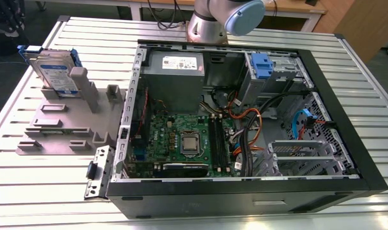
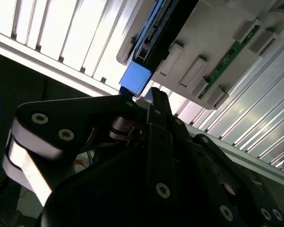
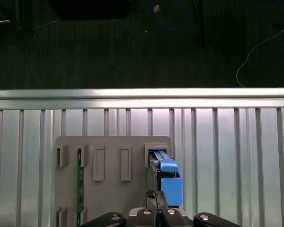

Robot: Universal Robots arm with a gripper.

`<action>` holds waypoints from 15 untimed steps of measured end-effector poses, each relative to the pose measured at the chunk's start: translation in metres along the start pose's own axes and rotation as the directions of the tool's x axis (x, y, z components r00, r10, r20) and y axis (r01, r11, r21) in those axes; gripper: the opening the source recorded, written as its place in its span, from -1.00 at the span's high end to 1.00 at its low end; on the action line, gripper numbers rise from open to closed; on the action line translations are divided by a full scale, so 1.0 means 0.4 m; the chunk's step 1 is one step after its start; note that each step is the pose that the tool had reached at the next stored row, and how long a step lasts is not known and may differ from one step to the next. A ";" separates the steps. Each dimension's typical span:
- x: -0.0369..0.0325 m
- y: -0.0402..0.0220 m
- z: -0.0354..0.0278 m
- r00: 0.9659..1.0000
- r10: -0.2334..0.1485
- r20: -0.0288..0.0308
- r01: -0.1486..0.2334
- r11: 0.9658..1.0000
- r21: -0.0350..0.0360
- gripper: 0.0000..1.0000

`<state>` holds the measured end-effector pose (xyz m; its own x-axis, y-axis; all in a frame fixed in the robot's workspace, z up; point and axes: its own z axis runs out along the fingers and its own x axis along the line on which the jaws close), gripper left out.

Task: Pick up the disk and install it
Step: 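Pick up the disk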

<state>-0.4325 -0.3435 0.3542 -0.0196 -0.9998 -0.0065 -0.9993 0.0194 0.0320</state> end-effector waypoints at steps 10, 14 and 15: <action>-0.025 0.002 0.014 1.000 -0.008 0.000 0.008 1.000 0.030 0.41; -0.029 0.009 0.027 1.000 -0.008 0.001 0.008 0.999 0.047 0.18; -0.029 0.009 0.031 1.000 -0.008 0.001 0.008 0.999 0.047 0.06</action>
<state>-0.4364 -0.3317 0.3421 -0.0120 -0.9999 -0.0073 -0.9998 0.0121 -0.0147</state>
